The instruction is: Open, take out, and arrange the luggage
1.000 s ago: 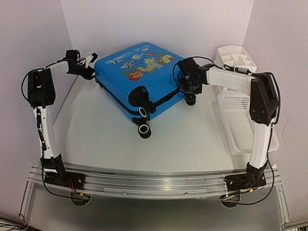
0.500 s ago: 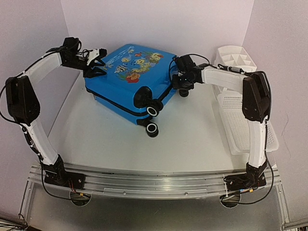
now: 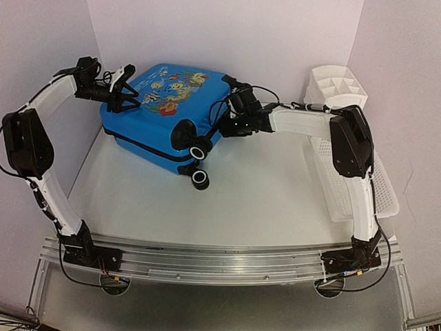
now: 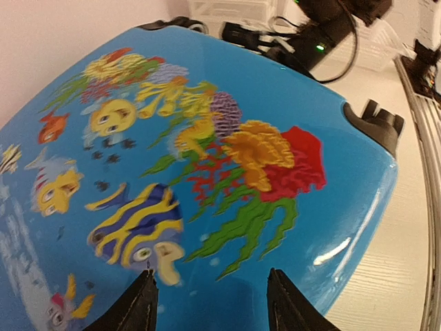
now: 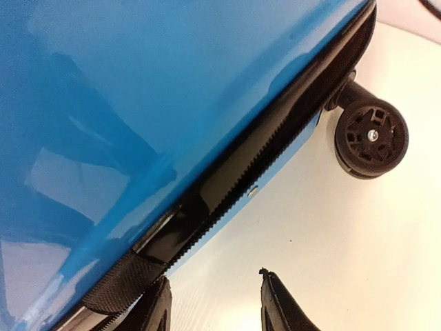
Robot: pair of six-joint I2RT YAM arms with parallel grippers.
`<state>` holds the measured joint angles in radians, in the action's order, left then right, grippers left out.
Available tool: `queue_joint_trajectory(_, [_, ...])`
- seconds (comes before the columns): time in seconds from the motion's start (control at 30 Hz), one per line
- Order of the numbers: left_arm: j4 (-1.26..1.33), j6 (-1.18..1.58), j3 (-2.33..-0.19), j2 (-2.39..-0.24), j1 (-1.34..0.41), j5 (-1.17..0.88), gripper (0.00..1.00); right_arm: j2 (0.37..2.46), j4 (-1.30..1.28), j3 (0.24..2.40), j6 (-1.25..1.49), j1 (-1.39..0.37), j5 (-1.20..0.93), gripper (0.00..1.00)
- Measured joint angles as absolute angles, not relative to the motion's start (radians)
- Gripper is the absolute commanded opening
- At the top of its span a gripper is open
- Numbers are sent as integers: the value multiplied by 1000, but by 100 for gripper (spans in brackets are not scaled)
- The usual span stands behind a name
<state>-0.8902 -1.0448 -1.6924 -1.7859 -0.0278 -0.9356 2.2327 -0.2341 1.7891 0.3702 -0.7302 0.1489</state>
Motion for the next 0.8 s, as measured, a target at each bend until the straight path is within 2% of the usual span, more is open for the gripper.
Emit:
queue_joint_trajectory(0.2, [-646,-878,-1708,-1797,82,-741,53,2204,-216,1724,366,-738,127,40])
queue_joint_trajectory(0.4, [-510,-840,-1874,-1928,134,-480,53,2180,-209,1715,358,-753,119,40])
queue_joint_trajectory(0.6, [-534,-890,-1958,-2053,149,-365,54,2169,-206,1705,355,-754,112,40])
queue_joint_trajectory(0.8, [-609,-884,-2063,-2176,150,-382,54,2169,-203,1705,355,-754,110,40])
